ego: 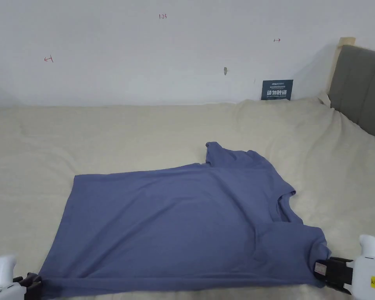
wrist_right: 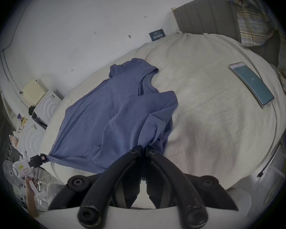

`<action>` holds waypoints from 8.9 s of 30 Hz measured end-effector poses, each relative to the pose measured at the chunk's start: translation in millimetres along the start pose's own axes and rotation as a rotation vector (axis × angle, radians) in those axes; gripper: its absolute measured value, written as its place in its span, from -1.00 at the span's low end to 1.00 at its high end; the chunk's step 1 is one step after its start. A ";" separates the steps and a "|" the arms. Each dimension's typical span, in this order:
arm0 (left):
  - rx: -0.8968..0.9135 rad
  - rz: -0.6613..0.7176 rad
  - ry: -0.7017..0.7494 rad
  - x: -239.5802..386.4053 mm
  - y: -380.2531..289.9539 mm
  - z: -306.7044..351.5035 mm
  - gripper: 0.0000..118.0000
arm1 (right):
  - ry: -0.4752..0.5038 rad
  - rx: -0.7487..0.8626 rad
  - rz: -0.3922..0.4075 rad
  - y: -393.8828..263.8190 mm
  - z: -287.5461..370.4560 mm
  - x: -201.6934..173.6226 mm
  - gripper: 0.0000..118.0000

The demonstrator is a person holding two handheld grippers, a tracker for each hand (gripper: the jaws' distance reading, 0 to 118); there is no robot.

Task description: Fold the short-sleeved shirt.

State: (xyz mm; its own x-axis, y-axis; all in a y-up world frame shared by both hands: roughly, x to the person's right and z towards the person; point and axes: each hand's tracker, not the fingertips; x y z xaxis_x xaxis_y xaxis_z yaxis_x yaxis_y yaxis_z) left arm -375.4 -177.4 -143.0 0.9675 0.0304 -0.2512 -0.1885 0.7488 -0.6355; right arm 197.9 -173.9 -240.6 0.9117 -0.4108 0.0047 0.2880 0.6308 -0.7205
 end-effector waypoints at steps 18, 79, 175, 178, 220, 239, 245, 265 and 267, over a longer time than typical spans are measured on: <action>0.044 -0.017 0.001 12.7 -24.7 67.3 -0.80 | 0.066 0.233 0.223 -42.7 59.0 -46.5 -0.98; -0.133 -0.001 -0.029 -1.2 -2.2 4.2 -0.81 | -0.044 0.077 0.253 4.9 14.8 -12.4 -0.95; -0.177 0.029 -0.035 0.5 75.7 -45.7 -0.81 | 0.006 -0.029 0.181 79.5 -57.6 7.1 -0.89; -0.154 -0.004 -0.026 0.5 72.2 -28.1 -0.81 | -0.010 -0.020 0.194 72.6 -30.0 7.4 -0.89; -0.005 0.045 -0.068 26.2 137.5 -61.9 -1.00 | 0.046 -0.082 0.205 206.7 -116.2 -69.9 -0.40; -0.074 -0.005 -0.024 22.5 153.7 -107.4 -1.00 | -0.206 -0.314 0.337 241.8 -260.7 -66.9 -1.00; -0.113 -0.035 -0.005 20.8 174.5 -125.9 -0.68 | -0.193 -0.289 0.345 245.1 -255.1 -66.3 -1.00; -0.397 0.008 0.058 5.5 239.2 -287.1 0.36 | -0.148 -0.269 0.390 249.7 -246.5 -88.4 -1.00; -0.360 -0.006 0.041 6.9 243.6 -279.8 -0.30 | -0.144 -0.265 0.386 251.3 -241.9 -88.9 -1.00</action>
State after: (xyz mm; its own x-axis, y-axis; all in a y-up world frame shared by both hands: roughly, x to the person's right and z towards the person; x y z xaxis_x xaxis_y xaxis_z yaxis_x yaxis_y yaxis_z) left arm -461.9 -180.0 -503.7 0.9624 -0.0053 -0.2716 -0.2377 0.4677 -0.8513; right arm 118.3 -138.1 -589.8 0.9738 -0.0730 -0.2152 -0.1466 0.5218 -0.8404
